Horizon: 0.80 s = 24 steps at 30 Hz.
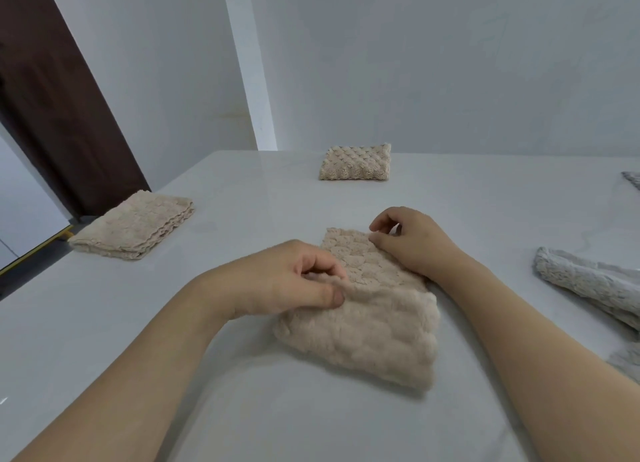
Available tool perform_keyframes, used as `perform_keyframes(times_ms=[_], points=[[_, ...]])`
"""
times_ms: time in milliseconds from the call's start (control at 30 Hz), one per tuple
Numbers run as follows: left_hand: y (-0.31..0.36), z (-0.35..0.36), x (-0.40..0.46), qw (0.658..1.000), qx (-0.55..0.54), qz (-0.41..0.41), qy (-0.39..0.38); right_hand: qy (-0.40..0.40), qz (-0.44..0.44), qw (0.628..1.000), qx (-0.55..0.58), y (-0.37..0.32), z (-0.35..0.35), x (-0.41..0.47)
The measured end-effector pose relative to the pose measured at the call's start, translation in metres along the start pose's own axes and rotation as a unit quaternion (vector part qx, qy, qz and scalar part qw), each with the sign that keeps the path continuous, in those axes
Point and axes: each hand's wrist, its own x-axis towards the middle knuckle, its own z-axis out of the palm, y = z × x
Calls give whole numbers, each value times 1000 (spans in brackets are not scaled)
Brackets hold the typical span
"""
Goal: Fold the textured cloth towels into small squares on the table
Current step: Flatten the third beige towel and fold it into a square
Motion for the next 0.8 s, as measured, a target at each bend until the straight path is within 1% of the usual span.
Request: perform_keyframes(times_ms=[67, 100, 167, 200, 267, 333, 400, 467, 700, 800], points=[[0, 3, 11, 994, -39, 21, 95, 5, 42, 995, 93, -1, -6, -1], [1, 4, 19, 990, -57, 20, 127, 9, 65, 986, 151, -1, -11, -2], [4, 3, 36, 986, -49, -2, 158, 11, 98, 968, 233, 1, -23, -2], [5, 0, 46, 985, -27, -15, 169, 2, 107, 964, 244, 2, -28, -2], [2, -5, 64, 979, 11, -29, 200, -26, 117, 970, 210, 2, -35, -2], [-7, -5, 80, 972, 33, -35, 229, -56, 117, 982, 138, 0, -36, -1], [-15, -1, 92, 966, 66, -46, 246, -84, 93, 991, 52, 0, -33, 2], [-18, 0, 98, 963, 89, -51, 248, -105, 72, 992, -16, -1, -30, 4], [-24, -11, 103, 971, 19, -53, 231, -158, 70, 980, -99, -5, -40, 10], [-25, -12, 106, 974, 28, -48, 219, -140, 68, 982, -103, -7, -39, 9]])
